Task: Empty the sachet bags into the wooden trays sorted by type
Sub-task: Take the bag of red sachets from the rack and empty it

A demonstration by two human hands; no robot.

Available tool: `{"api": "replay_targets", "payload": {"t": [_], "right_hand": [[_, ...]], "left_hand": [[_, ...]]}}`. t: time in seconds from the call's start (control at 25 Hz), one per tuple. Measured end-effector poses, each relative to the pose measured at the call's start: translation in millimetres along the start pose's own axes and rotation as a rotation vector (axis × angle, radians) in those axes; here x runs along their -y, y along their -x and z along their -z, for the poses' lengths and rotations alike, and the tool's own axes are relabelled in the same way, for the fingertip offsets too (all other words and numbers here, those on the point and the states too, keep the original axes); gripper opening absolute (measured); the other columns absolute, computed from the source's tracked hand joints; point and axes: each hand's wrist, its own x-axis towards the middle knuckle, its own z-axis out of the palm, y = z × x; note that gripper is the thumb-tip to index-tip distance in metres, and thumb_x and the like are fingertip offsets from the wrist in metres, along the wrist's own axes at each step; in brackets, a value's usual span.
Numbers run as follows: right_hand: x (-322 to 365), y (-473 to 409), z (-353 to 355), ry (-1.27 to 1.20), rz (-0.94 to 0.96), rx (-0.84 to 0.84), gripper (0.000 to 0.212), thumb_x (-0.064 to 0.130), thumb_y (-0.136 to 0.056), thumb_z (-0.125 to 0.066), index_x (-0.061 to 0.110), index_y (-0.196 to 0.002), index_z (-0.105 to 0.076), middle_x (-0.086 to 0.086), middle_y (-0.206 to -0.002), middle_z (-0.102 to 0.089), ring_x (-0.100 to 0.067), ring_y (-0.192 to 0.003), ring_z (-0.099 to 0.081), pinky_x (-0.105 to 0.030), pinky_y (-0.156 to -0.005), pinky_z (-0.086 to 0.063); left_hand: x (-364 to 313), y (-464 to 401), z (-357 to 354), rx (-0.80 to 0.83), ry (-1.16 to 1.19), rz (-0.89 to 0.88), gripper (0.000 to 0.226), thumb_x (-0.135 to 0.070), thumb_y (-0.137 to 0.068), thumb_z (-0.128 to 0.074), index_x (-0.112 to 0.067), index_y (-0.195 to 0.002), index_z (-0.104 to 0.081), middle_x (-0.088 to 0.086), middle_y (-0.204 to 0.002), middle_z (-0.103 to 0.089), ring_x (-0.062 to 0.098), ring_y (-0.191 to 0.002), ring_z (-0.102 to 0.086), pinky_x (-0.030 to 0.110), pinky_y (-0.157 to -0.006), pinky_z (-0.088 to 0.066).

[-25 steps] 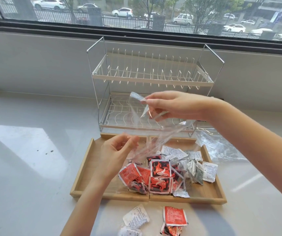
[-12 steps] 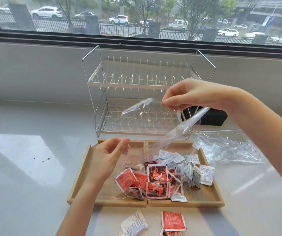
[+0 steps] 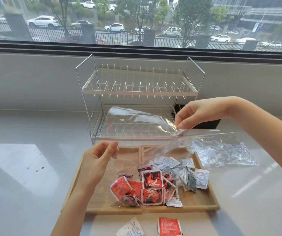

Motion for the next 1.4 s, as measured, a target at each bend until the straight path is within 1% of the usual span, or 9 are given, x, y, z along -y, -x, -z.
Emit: {"api": "replay_targets", "payload": {"t": [0.16, 0.4, 0.56, 0.76, 0.88, 1.0, 1.16, 1.24, 1.4], "right_hand": [[4.9, 20.1, 12.5, -0.108, 0.140, -0.308, 0.015, 0.033, -0.078, -0.061, 0.023, -0.082, -0.070, 0.005, -0.078, -0.065, -0.005, -0.074, -0.059, -0.016, -0.077, -0.052], [-4.7, 18.8, 10.9, 0.008, 0.045, -0.363, 0.055, 0.065, -0.069, -0.045, 0.034, -0.111, -0.062, 0.019, -0.105, -0.068, 0.006, -0.100, -0.060, -0.018, -0.092, -0.043], [-24.3, 16.7, 8.7, -0.103, 0.008, -0.259, 0.042, 0.058, -0.076, -0.045, 0.029, -0.098, -0.068, 0.022, -0.089, -0.070, 0.006, -0.091, -0.062, -0.009, -0.082, -0.044], [-22.8, 25.4, 14.5, -0.283, 0.186, -0.559, 0.021, 0.042, -0.063, -0.068, 0.023, -0.072, -0.069, 0.001, -0.063, -0.056, -0.006, -0.055, -0.051, -0.011, -0.060, -0.049], [-24.0, 17.6, 11.0, -0.355, 0.235, -0.758, 0.022, 0.046, -0.076, -0.059, 0.027, -0.082, -0.068, 0.009, -0.071, -0.064, -0.004, -0.065, -0.060, -0.013, -0.067, -0.052], [-40.6, 0.7, -16.9, -0.732, 0.284, -0.922, 0.035, 0.043, -0.094, -0.031, 0.022, -0.101, -0.059, 0.002, -0.095, -0.065, -0.010, -0.090, -0.062, -0.024, -0.080, -0.049], [-84.3, -32.8, -108.6, -0.708, 0.040, -0.815, 0.065, 0.055, -0.083, -0.026, 0.014, -0.131, -0.041, -0.010, -0.131, -0.052, -0.021, -0.117, -0.051, -0.040, -0.101, -0.040], [-101.9, -47.7, -148.8, -0.702, -0.106, -0.727, 0.056, 0.048, -0.087, -0.034, 0.016, -0.133, -0.040, -0.008, -0.135, -0.050, -0.021, -0.120, -0.049, -0.045, -0.109, -0.032], [-114.8, -61.5, -185.6, -0.577, -0.202, -0.670, 0.048, 0.039, -0.088, -0.050, 0.022, -0.132, -0.044, 0.013, -0.109, -0.058, 0.000, -0.099, -0.056, -0.017, -0.083, -0.040]], "left_hand": [[-2.6, 0.2, -2.1, 0.011, -0.005, -0.017, 0.024, -0.042, -0.072, -0.057, -0.028, -0.054, -0.061, -0.011, -0.052, -0.061, -0.004, -0.052, -0.053, 0.002, -0.056, -0.038], [-3.4, 1.4, -1.1, -0.006, -0.012, -0.023, 0.025, -0.042, -0.073, -0.056, -0.026, -0.053, -0.058, -0.011, -0.051, -0.060, -0.004, -0.051, -0.051, 0.002, -0.055, -0.037], [-2.3, 1.3, -0.1, -0.027, 0.000, -0.013, 0.026, -0.041, -0.072, -0.055, -0.021, -0.056, -0.058, -0.010, -0.053, -0.062, -0.003, -0.052, -0.053, 0.002, -0.056, -0.038], [1.8, -1.3, 0.4, -0.044, 0.004, -0.008, 0.028, -0.044, -0.074, -0.053, -0.022, -0.057, -0.058, -0.012, -0.053, -0.062, -0.004, -0.051, -0.053, 0.003, -0.054, -0.039], [3.8, -5.3, 0.3, -0.079, 0.037, 0.014, 0.028, -0.046, -0.073, -0.053, -0.024, -0.058, -0.060, -0.012, -0.054, -0.064, -0.004, -0.053, -0.055, 0.005, -0.054, -0.042], [8.8, -10.5, 1.9, -0.115, 0.079, 0.053, 0.028, -0.048, -0.075, -0.051, -0.025, -0.065, -0.063, -0.012, -0.057, -0.067, -0.002, -0.057, -0.060, 0.007, -0.056, -0.045], [15.7, -13.0, 3.7, -0.085, 0.168, 0.111, 0.034, -0.057, -0.070, -0.051, -0.029, -0.081, -0.066, -0.013, -0.069, -0.072, 0.000, -0.072, -0.066, 0.008, -0.061, -0.048], [22.2, -11.5, 6.2, -0.036, 0.174, 0.150, 0.037, -0.061, -0.068, -0.052, -0.033, -0.088, -0.066, -0.014, -0.083, -0.072, 0.000, -0.085, -0.066, 0.012, -0.068, -0.050], [54.7, 2.1, 7.6, 0.022, -0.040, 0.331, 0.061, -0.060, -0.065, -0.053, -0.032, -0.119, -0.052, -0.009, -0.126, -0.055, 0.004, -0.114, -0.050, 0.029, -0.097, -0.039]]}}
